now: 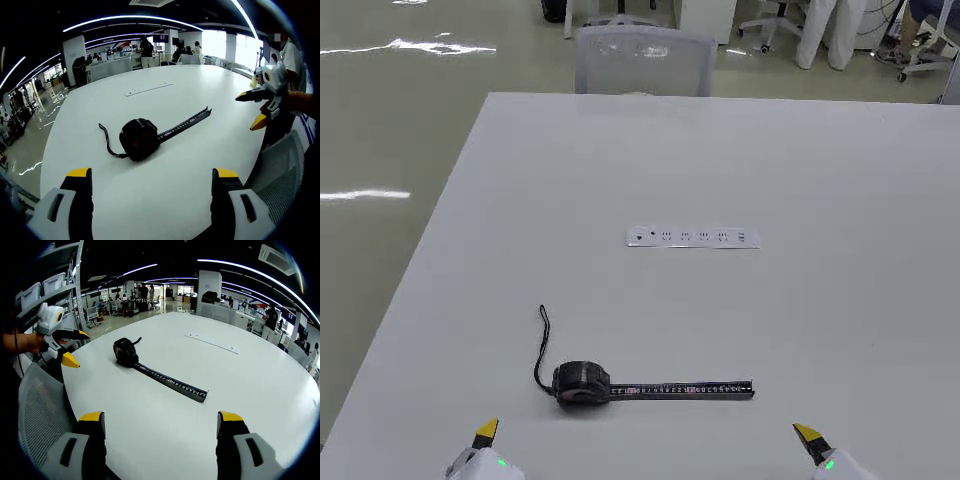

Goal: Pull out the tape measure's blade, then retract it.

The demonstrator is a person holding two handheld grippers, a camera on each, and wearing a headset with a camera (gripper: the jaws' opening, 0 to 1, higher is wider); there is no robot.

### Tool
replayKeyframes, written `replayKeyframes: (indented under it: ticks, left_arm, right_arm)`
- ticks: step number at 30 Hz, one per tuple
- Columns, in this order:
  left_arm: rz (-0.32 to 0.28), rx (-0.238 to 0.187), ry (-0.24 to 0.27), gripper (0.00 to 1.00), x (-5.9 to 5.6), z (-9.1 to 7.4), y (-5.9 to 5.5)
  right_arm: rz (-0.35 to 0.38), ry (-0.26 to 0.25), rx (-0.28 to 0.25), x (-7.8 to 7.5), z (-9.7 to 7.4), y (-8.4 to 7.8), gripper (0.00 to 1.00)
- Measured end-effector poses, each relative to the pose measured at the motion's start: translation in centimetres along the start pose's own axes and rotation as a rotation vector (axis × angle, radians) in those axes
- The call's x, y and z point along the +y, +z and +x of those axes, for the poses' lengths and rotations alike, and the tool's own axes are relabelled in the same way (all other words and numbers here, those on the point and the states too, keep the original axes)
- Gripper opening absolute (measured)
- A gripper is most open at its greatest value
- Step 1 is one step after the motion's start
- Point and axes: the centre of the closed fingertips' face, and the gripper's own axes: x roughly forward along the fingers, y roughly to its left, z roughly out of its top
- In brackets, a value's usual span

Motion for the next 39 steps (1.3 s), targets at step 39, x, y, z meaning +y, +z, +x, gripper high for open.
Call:
replayKeyframes:
  ticks: [39]
  left_arm:
    - [-0.052, -0.004, 0.064, 0.92, -0.16, 0.53, 0.29]
  right_arm:
    - [0.002, -0.009, -0.005, -0.45, -0.16, -0.36, 0.91]
